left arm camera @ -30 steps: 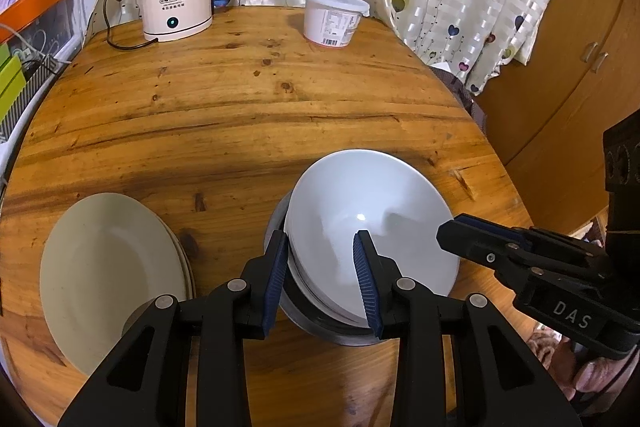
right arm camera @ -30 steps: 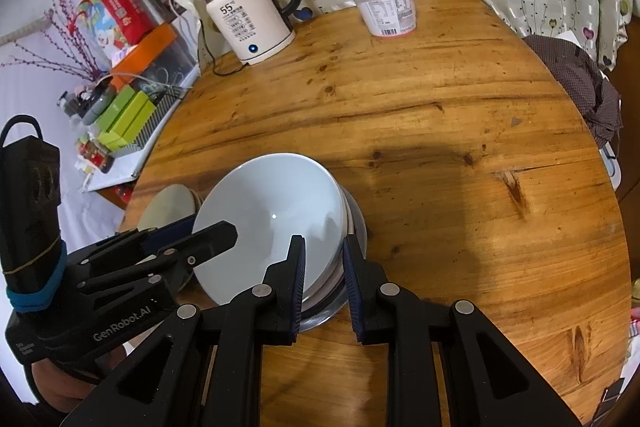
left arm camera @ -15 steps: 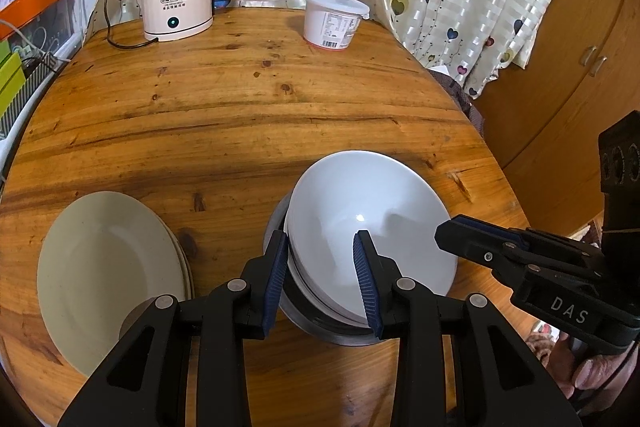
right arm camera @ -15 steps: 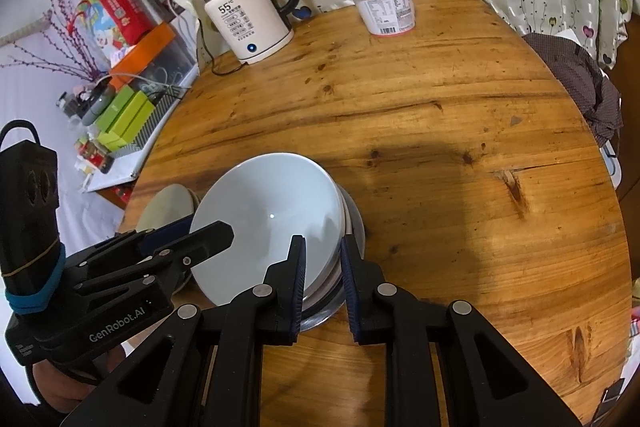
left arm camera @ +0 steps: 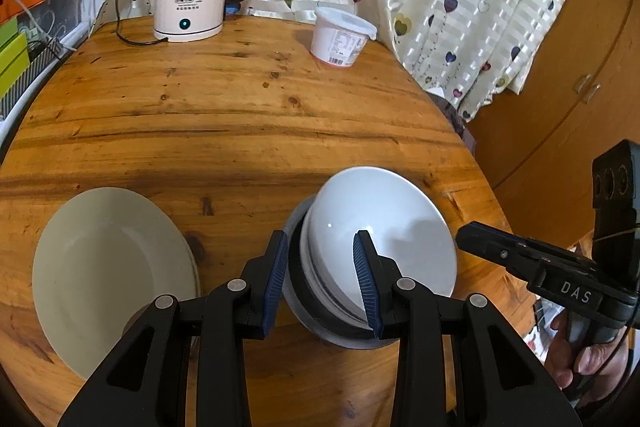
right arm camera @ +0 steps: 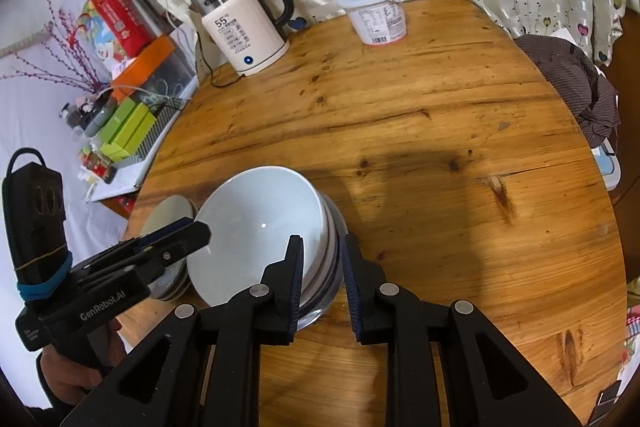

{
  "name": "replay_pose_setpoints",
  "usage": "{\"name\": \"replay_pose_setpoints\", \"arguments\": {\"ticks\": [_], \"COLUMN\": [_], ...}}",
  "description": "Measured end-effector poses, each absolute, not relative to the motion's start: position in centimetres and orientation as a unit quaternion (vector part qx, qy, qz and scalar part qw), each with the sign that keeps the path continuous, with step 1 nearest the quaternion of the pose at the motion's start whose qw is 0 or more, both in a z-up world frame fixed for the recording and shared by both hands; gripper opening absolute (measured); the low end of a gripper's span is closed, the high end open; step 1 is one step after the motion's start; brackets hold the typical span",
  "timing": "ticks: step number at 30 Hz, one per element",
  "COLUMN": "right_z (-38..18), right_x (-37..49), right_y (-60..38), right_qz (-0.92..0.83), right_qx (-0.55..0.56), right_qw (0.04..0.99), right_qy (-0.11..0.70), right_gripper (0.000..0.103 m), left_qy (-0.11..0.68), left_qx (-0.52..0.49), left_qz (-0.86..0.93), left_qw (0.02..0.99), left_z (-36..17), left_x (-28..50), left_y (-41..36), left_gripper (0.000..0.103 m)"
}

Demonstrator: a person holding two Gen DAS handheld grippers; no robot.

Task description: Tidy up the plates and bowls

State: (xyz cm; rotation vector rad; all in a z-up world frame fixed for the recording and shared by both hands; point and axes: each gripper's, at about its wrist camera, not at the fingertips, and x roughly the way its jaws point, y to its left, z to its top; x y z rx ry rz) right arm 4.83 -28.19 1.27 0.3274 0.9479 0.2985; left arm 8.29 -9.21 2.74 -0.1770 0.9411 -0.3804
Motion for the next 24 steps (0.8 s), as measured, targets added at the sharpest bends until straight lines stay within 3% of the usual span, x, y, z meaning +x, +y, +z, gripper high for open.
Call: {"name": "replay_pose_setpoints", "arguments": {"ticks": [5, 13, 17, 24], "right_z": [1.4, 2.0, 2.0, 2.2], "right_x": [4.6, 4.0, 3.7, 3.2], "right_y": [-28.9, -29.0, -29.1, -29.2], "right_qz": [0.146, 0.148, 0.143, 0.140], "right_qx": [0.163, 0.147, 0.142, 0.142], "right_qw": [0.867, 0.878, 0.879, 0.882], "right_qy": [0.447, 0.432, 0.431, 0.427], "right_gripper": [0.024, 0.026, 0.033, 0.033], "left_qy": [0.441, 0.438, 0.436, 0.435], "left_qx": [-0.094, -0.109, -0.113, -0.110], "left_qz": [-0.180, -0.176, -0.175, -0.175], "left_qw": [0.874, 0.875, 0.875, 0.876], "left_z": [2.9, 2.7, 2.7, 2.7], "left_x": [8.1, 7.7, 7.4, 6.8], "left_y": [-8.3, -7.2, -6.8, -6.6], "left_gripper": [0.040, 0.040, 0.040, 0.040]}}
